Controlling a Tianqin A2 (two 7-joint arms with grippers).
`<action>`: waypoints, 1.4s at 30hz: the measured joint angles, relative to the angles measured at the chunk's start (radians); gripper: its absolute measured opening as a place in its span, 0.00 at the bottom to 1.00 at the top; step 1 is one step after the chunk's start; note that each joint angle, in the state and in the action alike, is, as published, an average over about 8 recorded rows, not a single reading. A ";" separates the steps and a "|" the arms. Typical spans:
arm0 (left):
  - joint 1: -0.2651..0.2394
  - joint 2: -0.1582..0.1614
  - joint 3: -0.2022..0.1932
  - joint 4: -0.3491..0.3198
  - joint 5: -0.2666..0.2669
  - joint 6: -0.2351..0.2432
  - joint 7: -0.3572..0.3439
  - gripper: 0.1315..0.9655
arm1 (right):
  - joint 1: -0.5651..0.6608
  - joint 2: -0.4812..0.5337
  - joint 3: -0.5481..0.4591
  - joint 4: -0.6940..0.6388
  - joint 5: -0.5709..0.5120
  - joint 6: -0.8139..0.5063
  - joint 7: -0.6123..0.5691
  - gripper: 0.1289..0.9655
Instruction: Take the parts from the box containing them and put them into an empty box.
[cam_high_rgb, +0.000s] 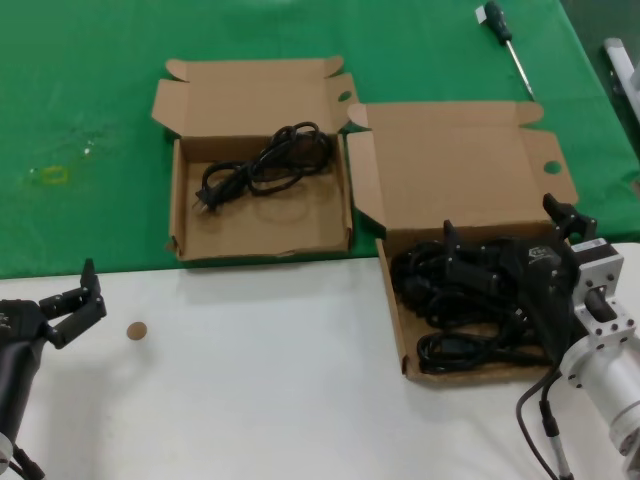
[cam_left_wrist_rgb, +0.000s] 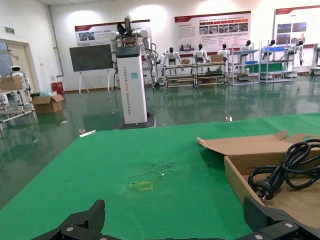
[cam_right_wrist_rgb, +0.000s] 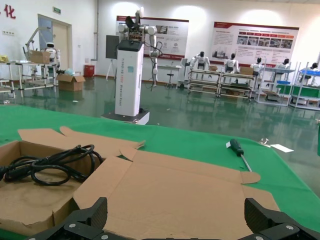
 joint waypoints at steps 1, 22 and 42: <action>0.000 0.000 0.000 0.000 0.000 0.000 0.000 1.00 | 0.000 0.000 0.000 0.000 0.000 0.000 0.000 1.00; 0.000 0.000 0.000 0.000 0.000 0.000 0.000 1.00 | 0.000 0.000 0.000 0.000 0.000 0.000 0.000 1.00; 0.000 0.000 0.000 0.000 0.000 0.000 0.000 1.00 | 0.000 0.000 0.000 0.000 0.000 0.000 0.000 1.00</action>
